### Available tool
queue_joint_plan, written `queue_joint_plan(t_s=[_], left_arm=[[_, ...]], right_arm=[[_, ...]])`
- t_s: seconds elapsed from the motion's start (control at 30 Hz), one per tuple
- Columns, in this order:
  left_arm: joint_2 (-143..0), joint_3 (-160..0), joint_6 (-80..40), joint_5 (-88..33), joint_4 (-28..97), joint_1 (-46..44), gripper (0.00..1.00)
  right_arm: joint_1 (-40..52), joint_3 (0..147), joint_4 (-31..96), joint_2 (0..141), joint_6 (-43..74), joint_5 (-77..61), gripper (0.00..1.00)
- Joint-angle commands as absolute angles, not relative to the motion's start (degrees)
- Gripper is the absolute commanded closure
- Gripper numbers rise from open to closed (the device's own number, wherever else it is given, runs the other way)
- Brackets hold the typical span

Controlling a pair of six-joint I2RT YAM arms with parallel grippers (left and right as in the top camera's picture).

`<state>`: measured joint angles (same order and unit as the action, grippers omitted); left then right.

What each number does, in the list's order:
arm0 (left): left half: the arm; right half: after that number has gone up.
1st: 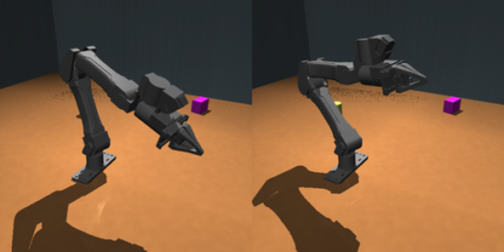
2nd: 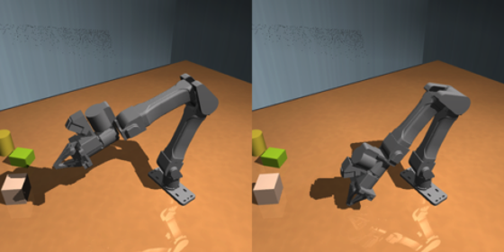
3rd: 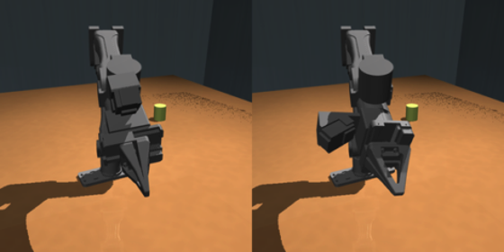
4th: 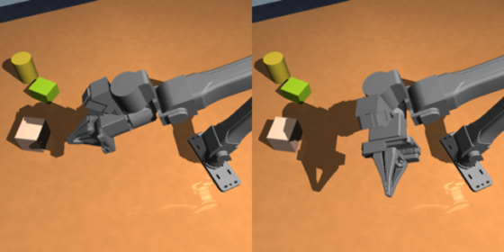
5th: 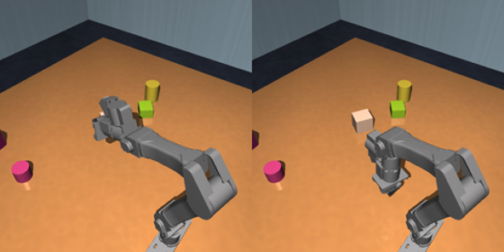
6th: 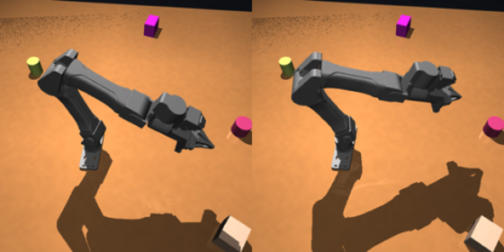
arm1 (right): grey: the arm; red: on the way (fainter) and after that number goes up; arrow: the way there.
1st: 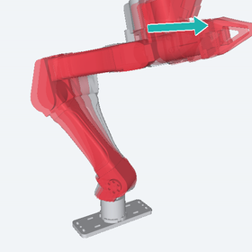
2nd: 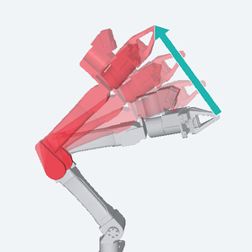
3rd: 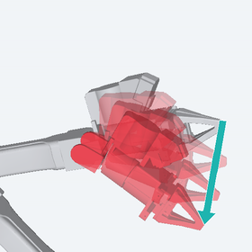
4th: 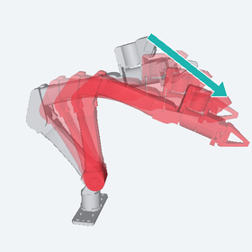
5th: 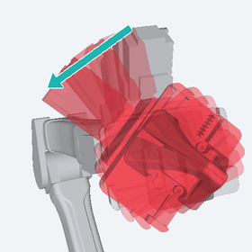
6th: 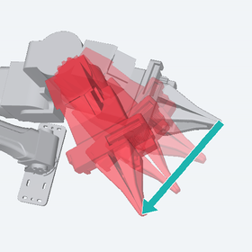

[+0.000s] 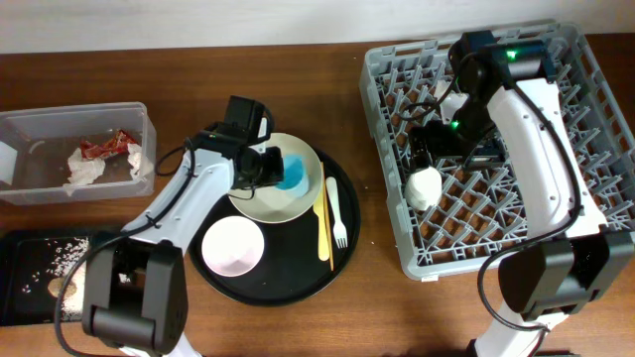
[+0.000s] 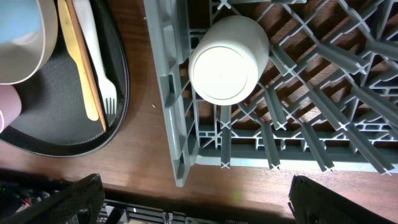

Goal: Sort waste into correct bins and load items into the dishwasher rack
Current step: 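Grasp the blue cup on the cream plate with the left gripper, then hand the blue cup from the left gripper to the right gripper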

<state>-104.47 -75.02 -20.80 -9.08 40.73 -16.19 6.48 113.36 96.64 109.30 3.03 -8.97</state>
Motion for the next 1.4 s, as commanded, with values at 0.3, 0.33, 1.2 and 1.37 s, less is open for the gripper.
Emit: queue_joint_plan(t_s=[0.3,0.33,1.2,1.37], left_arm=[[-93.27,-79.77,-17.32,-31.03,38.22,-5.87,1.00],[-92.49,-79.77,-15.09,-41.63,37.30,-1.85,1.00],[-111.57,-80.20,-23.24,-90.13,-8.23,-6.70,1.00],[-111.57,-80.20,-28.10,-89.58,-15.00,-8.10,0.99]], right_arm=[[6.74,114.28,96.68,108.12,3.22,-9.47,0.01],[6.74,114.28,96.68,108.12,3.22,-9.47,0.01],[6.68,113.51,82.78,110.06,-30.26,-65.80,0.06],[5.93,112.36,81.36,111.79,-33.08,-65.84,0.06]])
